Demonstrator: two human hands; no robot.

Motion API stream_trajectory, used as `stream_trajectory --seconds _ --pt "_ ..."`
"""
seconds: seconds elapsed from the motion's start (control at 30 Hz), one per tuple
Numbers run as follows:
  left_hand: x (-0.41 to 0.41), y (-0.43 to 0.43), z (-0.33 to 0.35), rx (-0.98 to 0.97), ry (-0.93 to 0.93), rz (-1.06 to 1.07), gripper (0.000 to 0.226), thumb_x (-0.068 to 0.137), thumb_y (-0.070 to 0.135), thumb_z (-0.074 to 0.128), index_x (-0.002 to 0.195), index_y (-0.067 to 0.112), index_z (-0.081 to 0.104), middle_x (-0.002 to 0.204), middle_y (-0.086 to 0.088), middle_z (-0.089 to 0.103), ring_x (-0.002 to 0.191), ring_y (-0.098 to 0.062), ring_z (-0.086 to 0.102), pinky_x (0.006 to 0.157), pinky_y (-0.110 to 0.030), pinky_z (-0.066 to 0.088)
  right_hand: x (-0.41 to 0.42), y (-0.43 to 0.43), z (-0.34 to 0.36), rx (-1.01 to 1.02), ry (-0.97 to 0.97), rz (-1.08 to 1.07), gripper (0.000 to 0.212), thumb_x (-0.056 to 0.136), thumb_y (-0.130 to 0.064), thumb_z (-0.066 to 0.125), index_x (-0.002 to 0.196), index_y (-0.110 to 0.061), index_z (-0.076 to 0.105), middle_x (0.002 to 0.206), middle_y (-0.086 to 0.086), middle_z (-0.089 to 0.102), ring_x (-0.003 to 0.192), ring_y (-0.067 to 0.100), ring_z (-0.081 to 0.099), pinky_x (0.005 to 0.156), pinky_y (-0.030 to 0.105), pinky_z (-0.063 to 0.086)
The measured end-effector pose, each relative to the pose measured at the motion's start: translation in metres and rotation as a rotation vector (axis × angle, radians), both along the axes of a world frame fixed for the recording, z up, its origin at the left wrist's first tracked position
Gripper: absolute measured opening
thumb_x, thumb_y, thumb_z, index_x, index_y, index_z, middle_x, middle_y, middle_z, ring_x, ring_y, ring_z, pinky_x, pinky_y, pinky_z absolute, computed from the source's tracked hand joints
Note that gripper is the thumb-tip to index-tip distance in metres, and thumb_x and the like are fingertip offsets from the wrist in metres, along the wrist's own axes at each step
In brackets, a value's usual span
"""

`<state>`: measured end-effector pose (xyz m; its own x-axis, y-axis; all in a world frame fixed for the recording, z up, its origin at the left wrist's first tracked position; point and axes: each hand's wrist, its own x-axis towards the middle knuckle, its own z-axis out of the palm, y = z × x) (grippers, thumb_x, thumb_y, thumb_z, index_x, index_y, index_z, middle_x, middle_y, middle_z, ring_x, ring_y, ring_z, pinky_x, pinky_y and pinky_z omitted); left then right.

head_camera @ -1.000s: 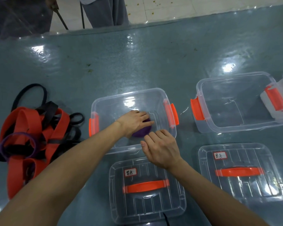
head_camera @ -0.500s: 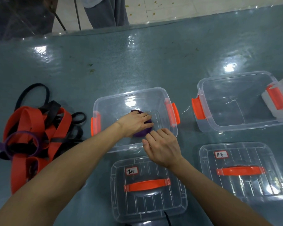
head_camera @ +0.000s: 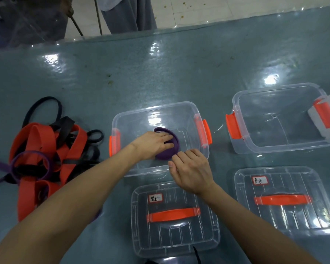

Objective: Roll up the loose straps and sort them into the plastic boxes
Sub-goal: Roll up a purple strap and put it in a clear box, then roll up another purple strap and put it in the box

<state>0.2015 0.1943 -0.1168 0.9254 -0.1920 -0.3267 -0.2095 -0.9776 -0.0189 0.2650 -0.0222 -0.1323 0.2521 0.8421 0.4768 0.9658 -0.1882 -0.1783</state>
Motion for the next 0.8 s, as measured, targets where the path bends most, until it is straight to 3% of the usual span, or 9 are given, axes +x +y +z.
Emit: stream_trajectory --seconds 0.2,0.37,0.5,0.57,0.67,0.73,0.8 --pt "-0.019 0.003 0.028 -0.010 -0.037 0.326 0.035 0.109 0.034 0.057 0.142 0.025 0.064 0.143 0.002 0.064 0.132 -0.024 0.062 0.097 -0.045 0.056 -0.001 0.002 0.002 -0.005 0.009 -0.018 0.037 0.108 -0.029 0.049 0.076 -0.015 0.062 0.071 0.005 0.061 0.064 0.026 0.052 0.068 0.042 0.044" --pt "-0.071 -0.019 0.061 -0.156 -0.330 0.754 0.030 0.112 0.034 0.054 0.135 0.025 0.071 0.133 0.005 0.073 0.119 -0.025 0.071 0.098 -0.045 0.050 0.001 0.000 0.003 -0.013 0.014 -0.019 0.041 0.110 -0.034 0.047 0.076 -0.016 0.061 0.070 0.003 0.060 0.063 0.024 0.052 0.069 0.039 0.038" --pt "-0.117 -0.053 0.080 -0.143 -0.480 0.812 0.025 0.108 0.030 0.064 0.127 0.018 0.073 0.123 0.000 0.075 0.111 -0.030 0.072 0.086 -0.044 0.060 0.005 0.000 0.006 -0.097 0.036 0.006 0.047 0.109 -0.049 0.048 0.079 -0.015 0.062 0.072 0.004 0.061 0.065 0.025 0.055 0.071 0.040 0.042" --pt "-0.135 -0.068 0.086 -0.087 -0.492 0.786 0.027 0.104 0.029 0.069 0.128 0.016 0.073 0.128 -0.003 0.073 0.116 -0.032 0.071 0.097 -0.045 0.058 0.007 0.000 0.014 -0.170 0.038 0.028 0.051 0.108 -0.055 0.045 0.082 -0.014 0.061 0.074 0.004 0.062 0.066 0.026 0.057 0.072 0.042 0.045" --pt "-0.161 -0.084 0.095 -0.028 -0.538 0.797 0.033 0.099 0.027 0.077 0.130 0.017 0.074 0.132 -0.006 0.074 0.119 -0.032 0.070 0.105 -0.047 0.055 0.006 0.001 0.029 -0.343 0.023 0.044 0.057 0.106 -0.064 0.038 0.094 -0.014 0.064 0.088 0.005 0.068 0.079 0.027 0.063 0.087 0.044 0.050" --pt "-0.182 -0.092 0.098 0.002 -0.544 0.848 0.032 0.098 0.028 0.076 0.128 0.016 0.075 0.132 -0.005 0.074 0.119 -0.032 0.070 0.106 -0.046 0.054 0.000 0.001 0.041 -0.373 -0.011 0.045 0.055 0.103 -0.062 0.045 0.104 -0.012 0.067 0.099 0.008 0.070 0.092 0.029 0.066 0.102 0.049 0.049" --pt "-0.208 -0.095 0.099 0.035 -0.533 0.909 0.029 0.100 0.030 0.074 0.125 0.016 0.075 0.129 -0.003 0.074 0.118 -0.030 0.070 0.106 -0.045 0.053 -0.013 0.002 0.056 -0.343 -0.055 0.057 0.047 0.101 -0.054 0.055 0.111 -0.010 0.069 0.109 0.011 0.071 0.103 0.030 0.065 0.107 0.050 0.047"
